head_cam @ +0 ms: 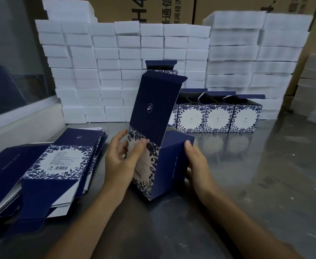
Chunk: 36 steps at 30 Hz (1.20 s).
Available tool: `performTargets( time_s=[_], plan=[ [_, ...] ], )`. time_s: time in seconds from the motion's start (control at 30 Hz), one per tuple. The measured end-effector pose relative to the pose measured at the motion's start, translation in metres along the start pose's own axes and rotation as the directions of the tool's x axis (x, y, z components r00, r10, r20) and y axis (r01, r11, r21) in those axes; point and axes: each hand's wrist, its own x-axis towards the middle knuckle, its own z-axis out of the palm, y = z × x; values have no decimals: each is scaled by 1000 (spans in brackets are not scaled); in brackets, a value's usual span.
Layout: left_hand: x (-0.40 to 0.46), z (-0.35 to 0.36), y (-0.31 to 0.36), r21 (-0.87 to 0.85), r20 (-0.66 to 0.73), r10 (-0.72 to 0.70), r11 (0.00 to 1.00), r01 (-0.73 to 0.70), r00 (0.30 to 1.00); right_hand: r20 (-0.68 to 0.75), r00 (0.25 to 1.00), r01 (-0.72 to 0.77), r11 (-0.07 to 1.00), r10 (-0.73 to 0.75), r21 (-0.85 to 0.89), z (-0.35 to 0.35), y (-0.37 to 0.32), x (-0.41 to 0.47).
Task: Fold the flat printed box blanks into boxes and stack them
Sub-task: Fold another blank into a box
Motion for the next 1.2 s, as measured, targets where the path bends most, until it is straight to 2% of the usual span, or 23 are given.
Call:
performTargets(
  time_s=[0.13, 0.27, 0.33, 0.4, 0.57, 0.7, 0.87, 0.97, 1.03, 1.13, 1.2],
  plan=[
    [-1, 1, -3, 37, 13, 80, 996, -81, 997, -121, 992, 20, 996, -31, -88, 3, -5, 1],
    [-2, 1, -5, 131, 1, 160, 979, -159, 987, -260, 949, 97, 952, -176, -289, -1, -6, 5],
    [-1, 0, -8, 161, 12, 178, 971, -178, 984, -252, 946, 118, 939, -206, -324, -3, -7, 7],
    [0, 0, -8, 177, 16, 188, 966, -188, 982, -227, 958, 94, 941, -174, -325, -2, -5, 7],
    [5, 1, -4, 117, -90, 203, 974, -192, 975, -171, 983, 28, 967, -73, -253, 3, -8, 3],
    [5, 2, -2, 106, -121, 260, 963, -248, 958, -75, 996, 39, 971, -58, -235, 7, -10, 1],
    [4, 4, -1, 182, -155, 325, 937, -296, 933, -105, 990, 64, 960, -96, -271, 7, -11, 4],
    [4, 4, -2, 162, -181, 317, 943, -290, 931, -127, 979, 107, 931, -160, -349, 6, -8, 2],
    [3, 6, -2, 164, -182, 318, 943, -290, 931, -164, 953, 178, 907, -256, -383, 7, -8, -1],
    [0, 9, 1, 219, -135, 374, 914, -340, 918, -193, 866, 338, 824, -461, -455, 14, -16, -6],
    [0, 8, 1, 361, -59, 466, 834, -416, 883, -159, 794, 424, 722, -587, -547, 16, -19, -7]
  ],
)
